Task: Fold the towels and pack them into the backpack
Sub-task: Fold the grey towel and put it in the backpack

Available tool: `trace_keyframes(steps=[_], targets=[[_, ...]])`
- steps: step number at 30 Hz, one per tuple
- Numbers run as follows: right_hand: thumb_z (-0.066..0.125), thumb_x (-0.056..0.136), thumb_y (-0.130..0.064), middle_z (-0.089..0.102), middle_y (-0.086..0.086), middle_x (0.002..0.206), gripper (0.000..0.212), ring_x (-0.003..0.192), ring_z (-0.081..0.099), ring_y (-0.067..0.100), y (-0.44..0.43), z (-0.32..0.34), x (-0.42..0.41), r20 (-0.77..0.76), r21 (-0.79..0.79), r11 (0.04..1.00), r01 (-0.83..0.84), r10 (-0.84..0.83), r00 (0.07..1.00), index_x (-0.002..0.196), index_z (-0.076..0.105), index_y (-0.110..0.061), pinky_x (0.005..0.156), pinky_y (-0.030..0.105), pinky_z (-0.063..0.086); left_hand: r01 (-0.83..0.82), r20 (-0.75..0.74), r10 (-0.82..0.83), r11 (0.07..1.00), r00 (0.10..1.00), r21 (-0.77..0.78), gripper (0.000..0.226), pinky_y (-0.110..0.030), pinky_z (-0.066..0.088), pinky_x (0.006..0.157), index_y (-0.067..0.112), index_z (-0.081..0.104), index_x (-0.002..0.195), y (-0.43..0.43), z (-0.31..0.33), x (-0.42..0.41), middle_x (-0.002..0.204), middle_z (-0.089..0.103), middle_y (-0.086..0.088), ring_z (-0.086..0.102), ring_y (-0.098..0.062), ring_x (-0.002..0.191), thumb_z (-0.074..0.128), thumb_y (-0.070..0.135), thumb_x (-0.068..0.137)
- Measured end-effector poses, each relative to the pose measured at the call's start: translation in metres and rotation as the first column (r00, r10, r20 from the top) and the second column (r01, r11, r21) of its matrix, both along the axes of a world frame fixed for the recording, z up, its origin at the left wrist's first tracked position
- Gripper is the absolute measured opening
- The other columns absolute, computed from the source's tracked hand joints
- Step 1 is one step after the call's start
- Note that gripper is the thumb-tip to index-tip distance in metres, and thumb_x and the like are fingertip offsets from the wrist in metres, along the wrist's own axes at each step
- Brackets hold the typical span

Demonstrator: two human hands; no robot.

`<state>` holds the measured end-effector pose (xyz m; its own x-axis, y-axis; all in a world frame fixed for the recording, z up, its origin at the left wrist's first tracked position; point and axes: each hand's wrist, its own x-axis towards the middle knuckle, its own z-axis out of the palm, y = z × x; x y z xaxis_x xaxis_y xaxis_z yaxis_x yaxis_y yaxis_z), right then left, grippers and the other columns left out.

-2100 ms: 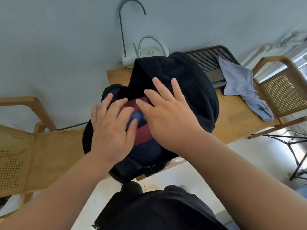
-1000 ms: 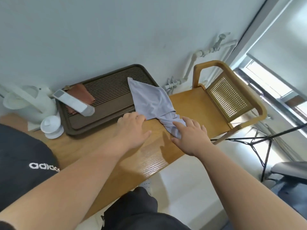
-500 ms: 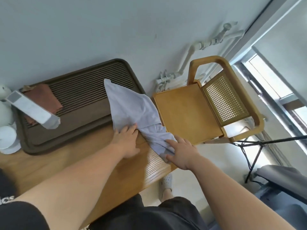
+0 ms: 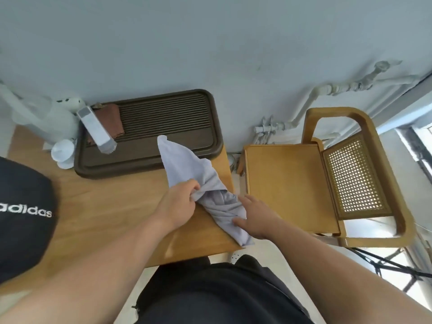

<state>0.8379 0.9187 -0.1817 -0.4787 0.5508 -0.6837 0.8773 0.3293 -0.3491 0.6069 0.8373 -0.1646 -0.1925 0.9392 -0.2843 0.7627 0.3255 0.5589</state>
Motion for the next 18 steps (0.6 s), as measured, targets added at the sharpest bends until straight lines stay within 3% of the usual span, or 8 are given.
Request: trace_keyframes(steps=[3,6,9,11,13,15,18], targets=[[0.057,0.096,-0.051,0.024,0.001,0.165,0.082,0.146,0.032,0.027,0.005,0.008,-0.013,-0.152,0.014,1.0,0.009,-0.007,0.988,0.16,0.015,-0.023,0.115,0.043,0.036,-0.121,0.01,0.121,0.992,0.993,0.039,0.024,-0.028,0.048,0.083,0.02,0.068,0.112,-0.004,0.027,0.009,0.1,0.058,0.009,0.057,-0.014,0.094,0.054,0.009,0.095],[0.06,0.094,-0.053,0.036,0.0,0.159,0.08,0.141,0.039,0.027,0.003,0.016,-0.032,-0.278,-0.007,1.0,0.026,-0.027,0.96,0.159,0.021,-0.025,0.111,0.044,0.039,-0.2,0.011,0.201,0.969,0.98,0.142,0.022,-0.028,0.04,0.071,0.014,0.074,0.083,-0.011,0.054,0.015,0.083,0.058,0.008,0.054,-0.007,0.078,0.056,0.002,0.088],[0.062,0.091,-0.051,0.054,-0.004,0.143,0.064,0.129,0.051,0.022,-0.008,0.024,-0.049,-0.354,-0.031,0.999,0.02,-0.03,0.935,0.149,0.043,-0.03,0.104,0.04,0.045,-0.239,0.05,0.234,0.952,0.971,0.192,0.026,-0.023,0.04,0.065,0.015,0.066,0.069,-0.018,0.087,0.025,0.075,0.057,0.009,0.053,-0.004,0.075,0.055,0.0,0.087],[0.057,0.097,-0.04,0.063,0.0,0.126,0.037,0.111,0.056,0.02,-0.019,0.032,-0.058,-0.362,0.025,0.998,-0.065,0.07,0.93,0.131,0.06,-0.024,0.097,0.037,0.047,-0.278,0.125,0.257,0.94,0.958,0.199,0.026,-0.01,0.039,0.062,0.014,0.066,0.071,-0.023,0.108,0.029,0.077,0.059,0.007,0.055,-0.002,0.077,0.053,-0.002,0.087],[0.049,0.102,-0.027,0.063,0.006,0.102,0.016,0.093,0.054,0.023,-0.029,0.04,-0.066,-0.323,0.138,0.976,-0.167,0.203,0.924,0.101,0.061,-0.016,0.082,0.037,0.047,-0.327,0.205,0.286,0.923,0.936,0.205,0.03,-0.007,0.041,0.063,0.016,0.067,0.074,-0.031,0.126,0.026,0.076,0.062,0.006,0.055,0.0,0.074,0.05,-0.005,0.086],[0.048,0.101,-0.027,0.054,0.0,0.08,0.023,0.081,0.053,0.025,-0.036,0.041,-0.067,-0.318,0.15,0.982,-0.117,0.16,0.935,0.078,0.048,-0.024,0.065,0.035,0.041,-0.361,0.236,0.312,0.91,0.92,0.205,0.034,-0.011,0.041,0.058,0.021,0.067,0.076,-0.043,0.139,0.017,0.074,0.061,0.001,0.051,-0.003,0.065,0.047,-0.005,0.086],[0.053,0.092,-0.023,0.049,-0.002,0.071,0.023,0.072,0.05,0.024,-0.042,0.032,-0.061,-0.221,0.14,0.988,-0.06,0.09,0.971,0.071,0.044,-0.025,0.056,0.033,0.034,-0.4,0.212,0.357,0.89,0.91,0.22,0.037,-0.013,0.037,0.049,0.024,0.068,0.077,-0.064,0.146,-0.007,0.067,0.057,-0.002,0.043,-0.004,0.054,0.045,-0.003,0.086]])
